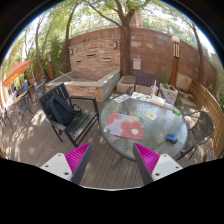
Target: Arrange mouse
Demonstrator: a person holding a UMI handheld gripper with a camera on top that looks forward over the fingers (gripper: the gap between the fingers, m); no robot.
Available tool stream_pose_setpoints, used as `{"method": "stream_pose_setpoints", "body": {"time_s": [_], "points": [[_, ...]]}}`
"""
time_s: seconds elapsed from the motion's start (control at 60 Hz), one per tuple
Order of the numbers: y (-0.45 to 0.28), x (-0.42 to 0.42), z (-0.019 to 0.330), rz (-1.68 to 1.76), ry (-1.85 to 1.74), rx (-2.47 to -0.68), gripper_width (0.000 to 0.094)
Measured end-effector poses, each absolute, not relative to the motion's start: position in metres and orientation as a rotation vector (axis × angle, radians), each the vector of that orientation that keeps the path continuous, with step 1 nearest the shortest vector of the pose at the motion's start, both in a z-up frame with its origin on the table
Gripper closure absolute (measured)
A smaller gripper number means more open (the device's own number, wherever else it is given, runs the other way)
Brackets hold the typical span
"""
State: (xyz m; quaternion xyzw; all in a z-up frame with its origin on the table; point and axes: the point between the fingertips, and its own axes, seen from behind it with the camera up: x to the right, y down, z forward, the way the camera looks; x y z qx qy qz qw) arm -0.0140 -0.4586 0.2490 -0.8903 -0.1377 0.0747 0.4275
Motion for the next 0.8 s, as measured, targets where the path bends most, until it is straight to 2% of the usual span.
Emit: {"method": "stream_pose_setpoints", "body": {"time_s": [0.083,0.1,0.183,0.2,0.3,0.317,0.4,0.567,0.8], "points": [[-0.465,-0.001,0.237,0.176,-0.311,-2.258,0.0084],[-0.46,0.012,0.222,0.177,-0.306,-2.261,0.0085],[-0.461,0.048,0.19,0.159,-0.265,-2.301,0.0085],[-0.461,0.047,0.196,0.15,-0.255,-2.314,0.0084],[-0.465,0.1,0.14,0.104,-0.195,-2.368,0.0084],[-0.457,0.108,0.146,0.09,-0.185,-2.385,0.0085],[-0.452,0.16,0.105,0.024,-0.128,-2.409,0.0083],[-0.385,0.262,0.061,-0.102,-0.036,-2.39,0.0079],[-0.268,0.341,0.016,-0.117,0.017,-2.347,0.0082]]}}
